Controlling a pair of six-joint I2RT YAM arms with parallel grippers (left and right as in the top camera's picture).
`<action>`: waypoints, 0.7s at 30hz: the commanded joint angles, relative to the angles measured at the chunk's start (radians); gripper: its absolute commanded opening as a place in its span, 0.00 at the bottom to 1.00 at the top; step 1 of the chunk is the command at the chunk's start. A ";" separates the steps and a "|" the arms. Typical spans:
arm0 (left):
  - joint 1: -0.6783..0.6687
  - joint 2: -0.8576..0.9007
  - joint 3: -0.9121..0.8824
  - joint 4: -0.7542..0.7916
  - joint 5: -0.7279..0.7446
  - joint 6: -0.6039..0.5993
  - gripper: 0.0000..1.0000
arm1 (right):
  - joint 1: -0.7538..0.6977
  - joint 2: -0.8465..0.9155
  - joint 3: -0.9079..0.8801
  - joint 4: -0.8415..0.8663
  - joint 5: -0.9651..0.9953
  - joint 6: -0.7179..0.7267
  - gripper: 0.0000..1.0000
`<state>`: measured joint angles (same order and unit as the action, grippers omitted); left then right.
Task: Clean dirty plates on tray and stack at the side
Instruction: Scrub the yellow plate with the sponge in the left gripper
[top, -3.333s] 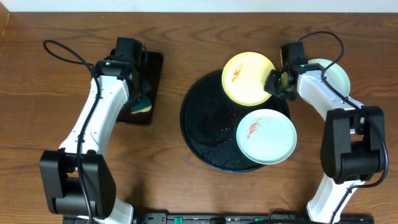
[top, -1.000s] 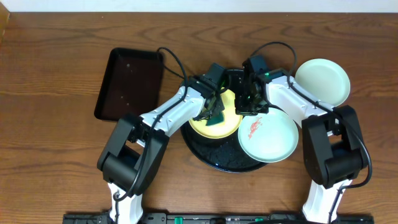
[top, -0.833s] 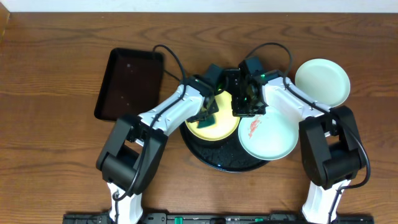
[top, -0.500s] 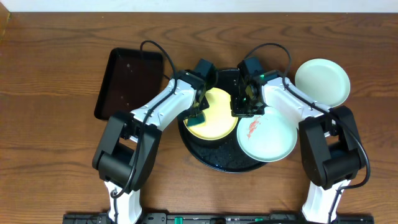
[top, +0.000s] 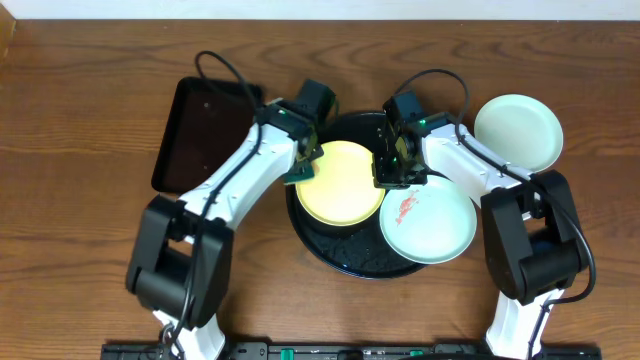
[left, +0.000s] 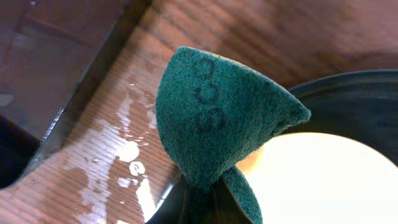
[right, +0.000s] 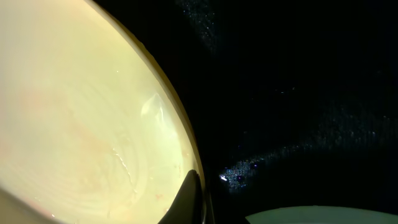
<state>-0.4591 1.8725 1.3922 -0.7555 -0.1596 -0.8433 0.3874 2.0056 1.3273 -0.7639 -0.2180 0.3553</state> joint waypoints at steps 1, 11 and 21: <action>-0.017 0.001 0.000 0.023 0.133 -0.020 0.08 | -0.010 0.010 0.000 0.001 0.064 -0.012 0.01; -0.121 0.035 -0.064 0.158 0.184 -0.023 0.08 | -0.008 0.010 0.000 -0.001 0.064 -0.012 0.01; -0.125 0.154 -0.065 0.062 0.069 -0.062 0.07 | -0.008 0.010 0.000 -0.016 0.064 -0.012 0.01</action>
<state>-0.5892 1.9732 1.3399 -0.6395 -0.0021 -0.8879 0.3874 2.0056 1.3273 -0.7666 -0.2077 0.3550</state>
